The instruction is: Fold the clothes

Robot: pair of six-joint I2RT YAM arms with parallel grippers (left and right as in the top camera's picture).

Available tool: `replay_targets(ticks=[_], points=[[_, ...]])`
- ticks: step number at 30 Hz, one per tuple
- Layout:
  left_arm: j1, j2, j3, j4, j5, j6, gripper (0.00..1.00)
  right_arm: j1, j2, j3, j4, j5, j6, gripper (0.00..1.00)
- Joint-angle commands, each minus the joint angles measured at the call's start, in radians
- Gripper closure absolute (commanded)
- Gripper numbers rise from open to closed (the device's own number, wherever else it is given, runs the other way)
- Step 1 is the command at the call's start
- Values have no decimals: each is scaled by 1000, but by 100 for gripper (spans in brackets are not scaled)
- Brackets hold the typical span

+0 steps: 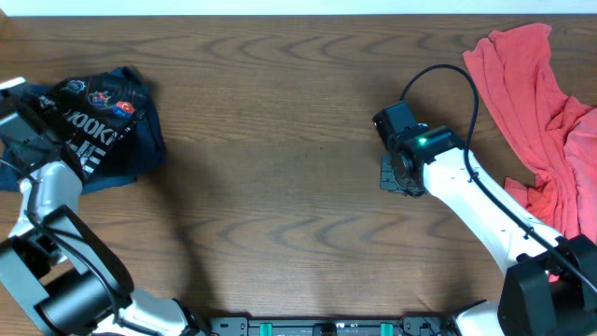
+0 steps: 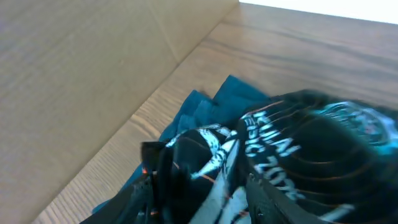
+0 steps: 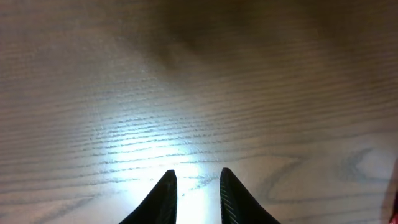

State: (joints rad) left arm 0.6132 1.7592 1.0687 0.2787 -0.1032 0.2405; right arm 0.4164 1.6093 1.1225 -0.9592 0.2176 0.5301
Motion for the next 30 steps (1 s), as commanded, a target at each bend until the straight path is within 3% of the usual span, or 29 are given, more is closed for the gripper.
replay_targets(ticks=[1,9,20,30], points=[[37,18,0,23,10,-38,46,-8,-6,1,-6,11,-12,77],[109,17,4,17,11,-149,41,-8,-6,1,-6,11,-12,77],[123,26,4,-106,10,-150,41,-8,-6,1,-7,11,-34,76],[175,63,3,-79,18,-152,39,-9,-6,1,-7,11,-41,76]])
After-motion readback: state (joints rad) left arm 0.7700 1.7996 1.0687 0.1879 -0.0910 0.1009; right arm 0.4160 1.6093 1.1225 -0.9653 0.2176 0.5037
